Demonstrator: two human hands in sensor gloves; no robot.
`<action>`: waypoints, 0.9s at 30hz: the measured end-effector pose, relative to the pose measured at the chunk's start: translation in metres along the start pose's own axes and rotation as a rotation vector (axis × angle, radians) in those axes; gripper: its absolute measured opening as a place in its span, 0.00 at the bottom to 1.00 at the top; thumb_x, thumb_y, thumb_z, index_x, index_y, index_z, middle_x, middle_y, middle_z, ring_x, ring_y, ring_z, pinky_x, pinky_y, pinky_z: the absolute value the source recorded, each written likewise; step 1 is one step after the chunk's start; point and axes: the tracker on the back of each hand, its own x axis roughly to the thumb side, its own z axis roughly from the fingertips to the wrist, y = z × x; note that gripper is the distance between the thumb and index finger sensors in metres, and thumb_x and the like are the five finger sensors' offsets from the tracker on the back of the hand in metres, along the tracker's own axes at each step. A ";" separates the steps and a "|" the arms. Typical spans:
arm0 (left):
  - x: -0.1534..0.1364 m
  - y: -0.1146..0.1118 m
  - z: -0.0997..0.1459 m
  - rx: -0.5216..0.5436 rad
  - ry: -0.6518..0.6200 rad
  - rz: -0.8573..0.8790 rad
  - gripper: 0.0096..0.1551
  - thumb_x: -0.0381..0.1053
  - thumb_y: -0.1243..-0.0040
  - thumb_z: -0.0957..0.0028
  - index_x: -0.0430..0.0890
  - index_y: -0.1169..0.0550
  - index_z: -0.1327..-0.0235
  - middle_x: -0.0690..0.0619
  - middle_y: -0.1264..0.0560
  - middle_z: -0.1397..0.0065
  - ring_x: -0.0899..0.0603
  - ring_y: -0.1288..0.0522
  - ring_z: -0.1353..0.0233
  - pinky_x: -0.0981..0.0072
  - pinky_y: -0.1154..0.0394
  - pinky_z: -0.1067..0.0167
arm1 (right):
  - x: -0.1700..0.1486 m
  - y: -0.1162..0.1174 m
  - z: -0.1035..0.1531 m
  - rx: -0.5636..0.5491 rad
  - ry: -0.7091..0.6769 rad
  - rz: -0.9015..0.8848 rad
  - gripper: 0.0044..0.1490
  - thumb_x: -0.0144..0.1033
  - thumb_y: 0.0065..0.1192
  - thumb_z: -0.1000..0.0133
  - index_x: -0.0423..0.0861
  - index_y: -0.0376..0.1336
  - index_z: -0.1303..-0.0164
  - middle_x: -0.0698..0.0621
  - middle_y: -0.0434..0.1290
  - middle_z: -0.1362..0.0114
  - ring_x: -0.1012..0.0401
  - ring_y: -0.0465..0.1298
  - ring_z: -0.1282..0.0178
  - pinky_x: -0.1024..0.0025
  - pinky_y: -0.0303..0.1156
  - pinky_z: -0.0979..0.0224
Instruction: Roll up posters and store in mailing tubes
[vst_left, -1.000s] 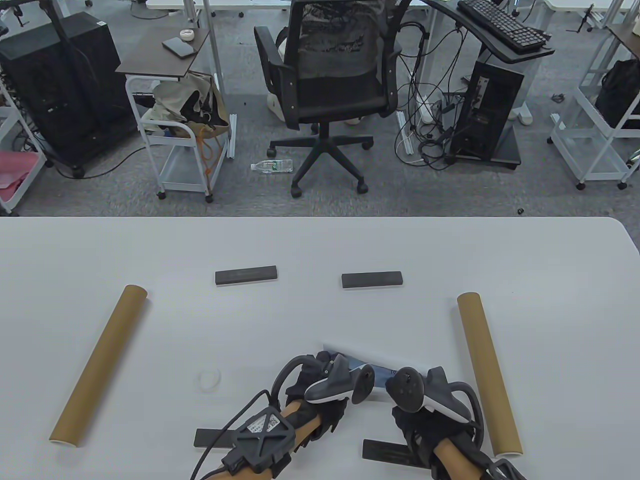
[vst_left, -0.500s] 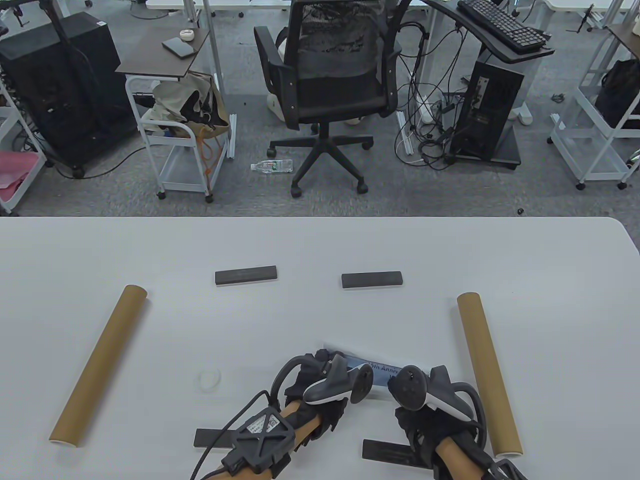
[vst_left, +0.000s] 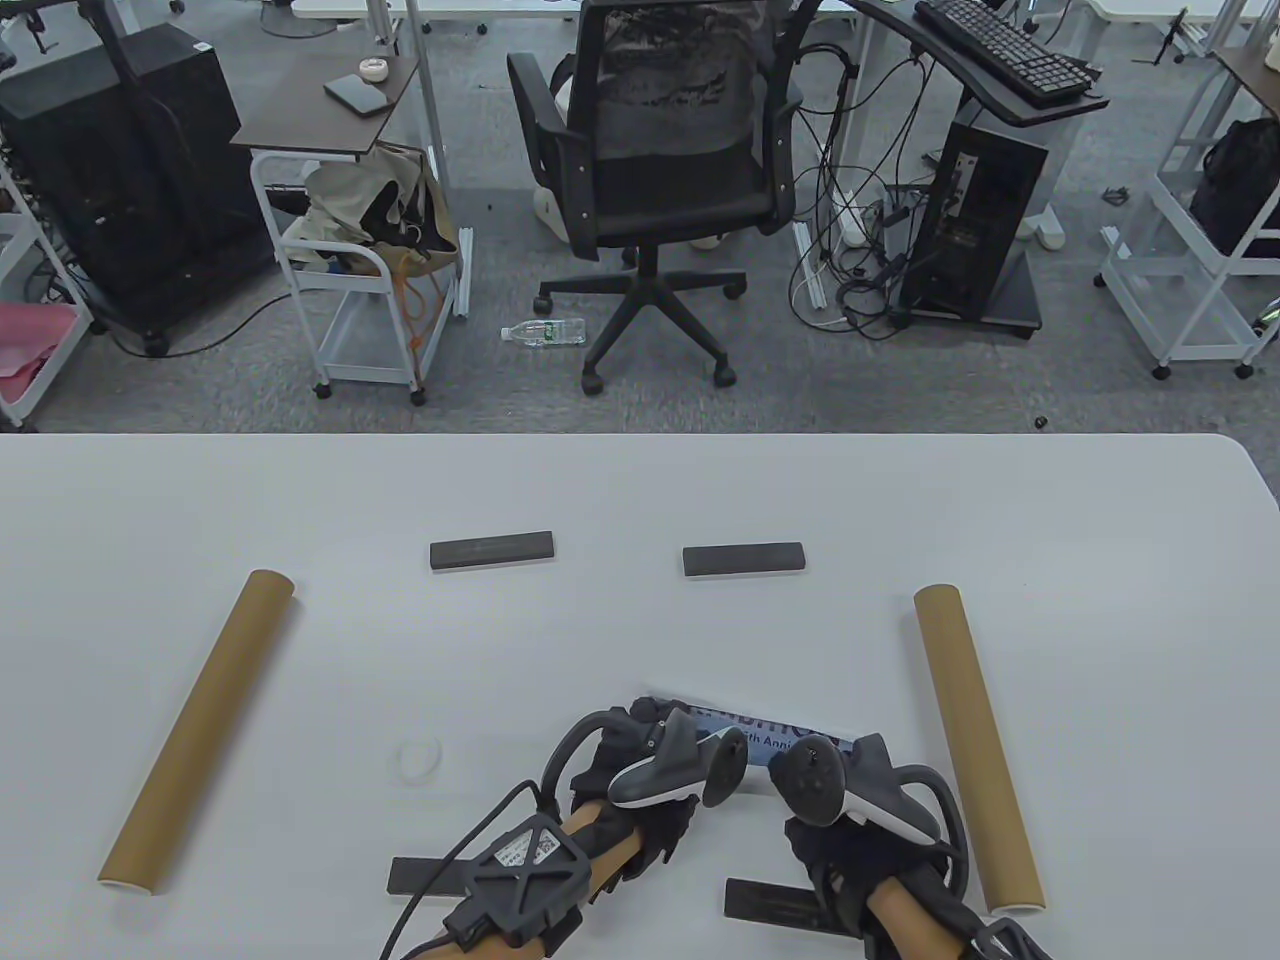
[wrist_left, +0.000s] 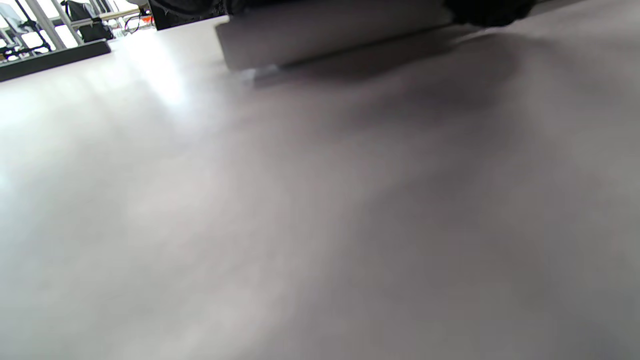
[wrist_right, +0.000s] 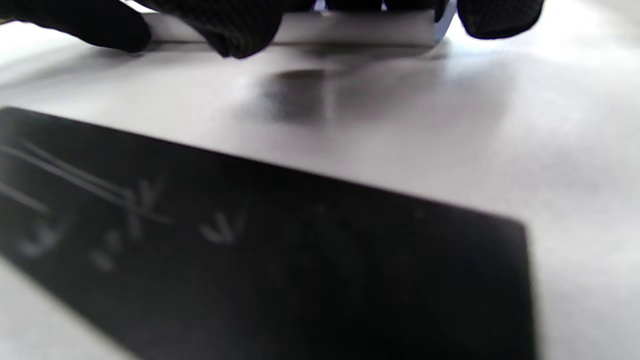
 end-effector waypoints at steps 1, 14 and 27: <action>-0.001 -0.001 0.000 -0.005 0.001 0.000 0.34 0.63 0.45 0.52 0.61 0.37 0.32 0.51 0.38 0.19 0.37 0.35 0.20 0.39 0.35 0.28 | -0.001 0.001 -0.001 0.007 0.004 -0.001 0.41 0.37 0.58 0.44 0.52 0.42 0.26 0.42 0.44 0.20 0.40 0.45 0.20 0.34 0.54 0.26; 0.001 0.003 0.002 0.023 -0.027 0.022 0.32 0.62 0.44 0.53 0.60 0.36 0.34 0.51 0.38 0.20 0.38 0.34 0.21 0.39 0.35 0.29 | 0.002 0.001 -0.001 -0.001 0.000 0.022 0.40 0.37 0.58 0.44 0.52 0.44 0.26 0.43 0.47 0.21 0.40 0.48 0.21 0.34 0.54 0.26; 0.000 0.000 0.000 -0.018 0.006 0.009 0.33 0.63 0.44 0.53 0.61 0.36 0.32 0.50 0.38 0.19 0.37 0.35 0.20 0.39 0.35 0.29 | 0.002 0.001 0.000 0.023 0.028 0.028 0.41 0.37 0.59 0.44 0.52 0.42 0.26 0.44 0.45 0.20 0.40 0.47 0.21 0.35 0.55 0.27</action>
